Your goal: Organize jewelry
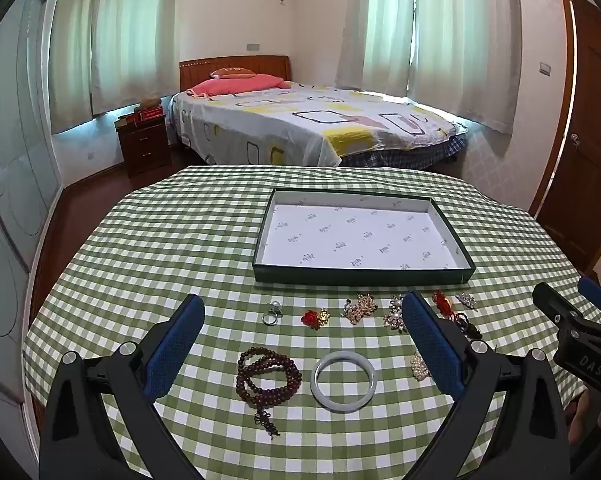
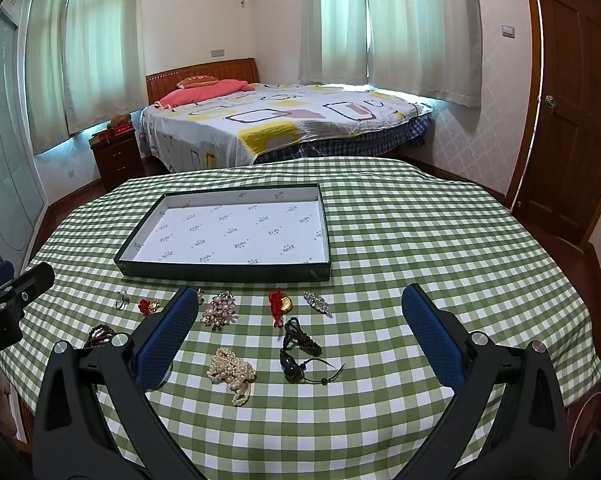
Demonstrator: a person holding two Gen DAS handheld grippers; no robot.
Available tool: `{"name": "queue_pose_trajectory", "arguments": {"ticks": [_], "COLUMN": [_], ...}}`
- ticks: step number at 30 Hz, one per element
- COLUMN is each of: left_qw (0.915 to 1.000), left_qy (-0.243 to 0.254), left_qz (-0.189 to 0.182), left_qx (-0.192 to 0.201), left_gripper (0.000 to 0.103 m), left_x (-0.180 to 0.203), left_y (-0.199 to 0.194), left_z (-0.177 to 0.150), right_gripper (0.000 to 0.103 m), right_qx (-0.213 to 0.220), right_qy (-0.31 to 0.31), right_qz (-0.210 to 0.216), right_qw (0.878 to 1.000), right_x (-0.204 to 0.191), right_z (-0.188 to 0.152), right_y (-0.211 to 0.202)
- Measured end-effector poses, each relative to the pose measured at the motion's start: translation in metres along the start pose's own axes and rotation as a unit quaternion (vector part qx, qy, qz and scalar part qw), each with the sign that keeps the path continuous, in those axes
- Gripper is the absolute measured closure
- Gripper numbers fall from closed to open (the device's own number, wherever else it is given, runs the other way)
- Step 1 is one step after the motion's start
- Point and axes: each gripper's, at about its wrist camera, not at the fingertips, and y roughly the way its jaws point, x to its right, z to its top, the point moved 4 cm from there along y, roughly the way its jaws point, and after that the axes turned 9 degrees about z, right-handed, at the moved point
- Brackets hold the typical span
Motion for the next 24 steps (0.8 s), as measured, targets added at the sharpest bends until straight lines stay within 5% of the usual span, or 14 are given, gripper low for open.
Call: {"name": "queue_pose_trajectory", "arguments": {"ticks": [24], "left_qw": [0.9999], "left_qy": [0.002], "left_qz": [-0.011], "left_qx": [-0.013], "left_gripper": [0.007], "left_x": [0.0026], "left_y": [0.0034], "left_z": [-0.0076], "right_gripper": [0.004], "right_qx": [-0.002], "right_qy": [0.0], "right_qz": [0.0], "right_qw": [1.0], "right_x": [0.0002], "right_z": [-0.0002], "right_y": [-0.0001]}}
